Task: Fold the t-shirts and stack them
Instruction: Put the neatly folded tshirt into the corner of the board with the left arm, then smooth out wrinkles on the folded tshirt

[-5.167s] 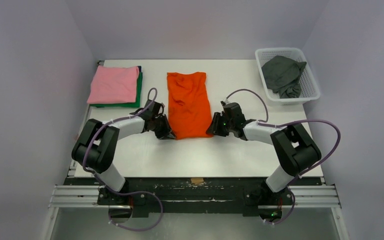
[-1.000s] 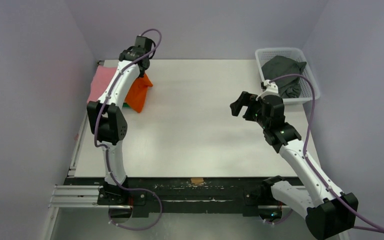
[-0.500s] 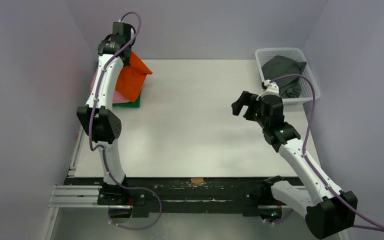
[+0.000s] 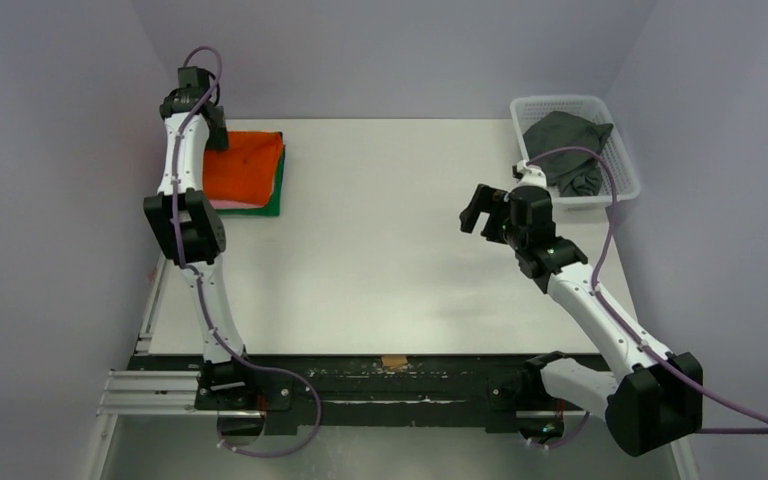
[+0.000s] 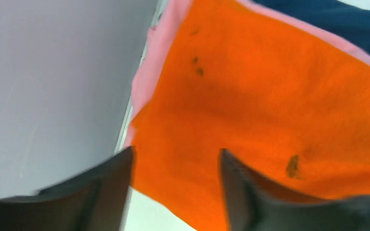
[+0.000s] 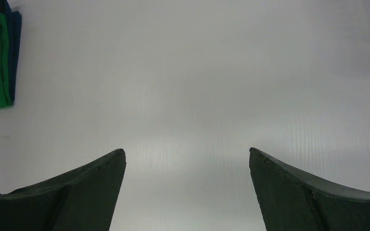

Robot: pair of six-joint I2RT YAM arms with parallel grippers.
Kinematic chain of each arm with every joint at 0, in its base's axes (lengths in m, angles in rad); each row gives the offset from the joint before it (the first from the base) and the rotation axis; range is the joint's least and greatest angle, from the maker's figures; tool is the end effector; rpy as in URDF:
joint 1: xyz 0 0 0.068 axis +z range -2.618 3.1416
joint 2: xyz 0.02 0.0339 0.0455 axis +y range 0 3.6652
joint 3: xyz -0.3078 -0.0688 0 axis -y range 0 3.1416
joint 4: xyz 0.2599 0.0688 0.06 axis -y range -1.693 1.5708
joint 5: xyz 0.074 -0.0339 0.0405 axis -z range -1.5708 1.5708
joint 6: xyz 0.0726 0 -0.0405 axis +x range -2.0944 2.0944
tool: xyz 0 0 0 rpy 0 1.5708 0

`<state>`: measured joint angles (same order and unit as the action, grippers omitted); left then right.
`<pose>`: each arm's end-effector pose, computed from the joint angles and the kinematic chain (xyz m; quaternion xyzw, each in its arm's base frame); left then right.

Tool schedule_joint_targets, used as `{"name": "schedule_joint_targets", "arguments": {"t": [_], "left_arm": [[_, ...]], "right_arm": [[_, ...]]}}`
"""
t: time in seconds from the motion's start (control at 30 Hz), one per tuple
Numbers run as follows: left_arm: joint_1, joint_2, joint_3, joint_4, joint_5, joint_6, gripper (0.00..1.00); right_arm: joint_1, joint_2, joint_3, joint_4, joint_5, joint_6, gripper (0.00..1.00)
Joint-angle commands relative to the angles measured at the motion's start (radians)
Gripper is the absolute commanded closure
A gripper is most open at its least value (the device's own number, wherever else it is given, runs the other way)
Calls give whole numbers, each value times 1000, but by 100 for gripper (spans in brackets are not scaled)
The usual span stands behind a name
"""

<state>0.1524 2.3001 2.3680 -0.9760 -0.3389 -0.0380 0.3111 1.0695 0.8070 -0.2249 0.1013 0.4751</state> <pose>0.5577 0.1101 0.3082 -0.1432 0.9226 0.1775 0.3110 0.2572 0.0750 0.3054 0.0961 0.8507 0.1572 0.4923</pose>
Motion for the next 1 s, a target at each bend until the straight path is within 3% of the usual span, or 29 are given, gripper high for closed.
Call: {"name": "schedule_joint_targets", "arguments": {"t": [0.0,0.1,0.37,0.47,0.53,0.67,0.97], "left_arm": [[78,-2,85,26,-2,-112,22],[117,-71,39,30,40,-217,1],[112,-265,-131,126,391,-348,0],[86,-347,-273,267,503,-371,0],[76,-374,-348,362,668,-399,0],[50,-340,-417,500,912,-467,0],[19,-70,-267,529,942,-515,0]], "right_arm": [[-3,33,37,6,40,3,1],[-3,49,43,0,49,7,1],[-3,5,16,22,73,40,1],[-3,-27,4,23,94,49,1],[-3,-48,-5,27,106,50,1],[-3,-62,-23,50,118,53,1],[-3,-53,-32,60,128,56,1]]}}
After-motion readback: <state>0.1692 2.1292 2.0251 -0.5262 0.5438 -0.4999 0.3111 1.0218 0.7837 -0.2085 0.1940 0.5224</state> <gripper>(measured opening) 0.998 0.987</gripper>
